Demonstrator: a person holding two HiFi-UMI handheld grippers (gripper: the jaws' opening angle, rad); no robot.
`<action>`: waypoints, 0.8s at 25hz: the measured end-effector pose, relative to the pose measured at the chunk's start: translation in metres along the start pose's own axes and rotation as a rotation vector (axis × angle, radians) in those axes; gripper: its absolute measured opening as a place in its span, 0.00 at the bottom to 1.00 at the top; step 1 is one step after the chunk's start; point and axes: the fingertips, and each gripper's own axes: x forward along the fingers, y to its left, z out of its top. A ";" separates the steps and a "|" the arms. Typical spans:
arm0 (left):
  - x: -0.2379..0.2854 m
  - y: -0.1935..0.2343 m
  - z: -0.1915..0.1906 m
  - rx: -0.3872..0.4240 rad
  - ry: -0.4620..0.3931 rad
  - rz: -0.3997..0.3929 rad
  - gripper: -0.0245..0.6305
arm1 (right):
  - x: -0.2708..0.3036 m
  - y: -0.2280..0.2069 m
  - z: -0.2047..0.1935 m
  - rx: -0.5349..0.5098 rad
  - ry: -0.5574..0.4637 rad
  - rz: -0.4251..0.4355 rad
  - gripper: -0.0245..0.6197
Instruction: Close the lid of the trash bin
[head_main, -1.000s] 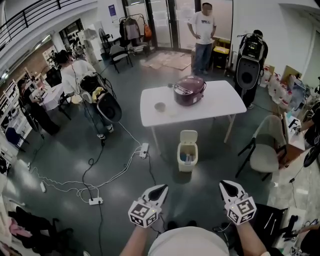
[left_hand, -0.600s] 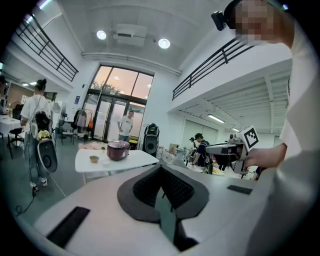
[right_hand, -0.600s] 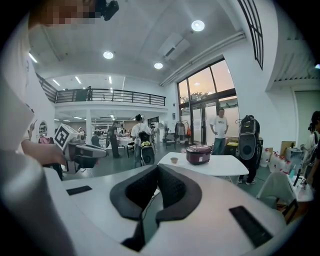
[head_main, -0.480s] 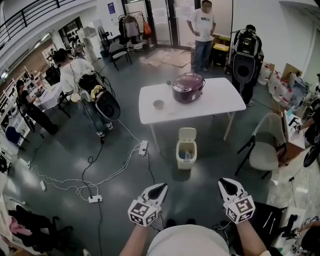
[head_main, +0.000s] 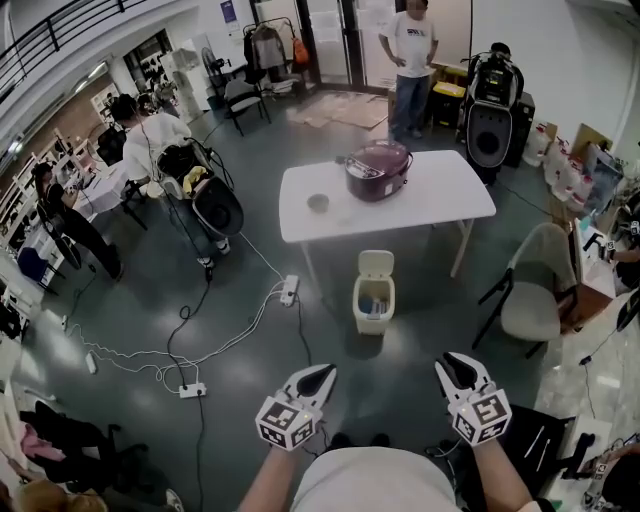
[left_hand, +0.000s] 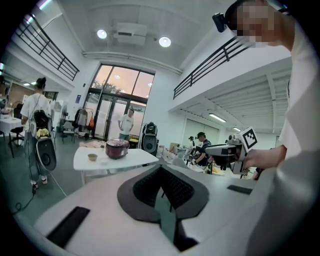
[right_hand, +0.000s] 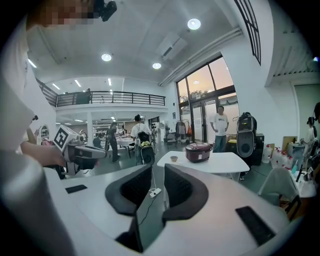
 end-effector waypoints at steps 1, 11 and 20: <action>0.002 -0.002 -0.001 0.000 0.002 0.003 0.06 | -0.002 -0.003 -0.001 0.003 0.001 0.001 0.19; 0.014 -0.017 -0.015 -0.026 0.032 0.035 0.06 | -0.008 -0.028 -0.013 0.024 0.008 0.022 0.21; 0.030 0.002 -0.016 -0.039 0.049 0.040 0.06 | 0.016 -0.041 -0.019 0.042 0.031 0.028 0.21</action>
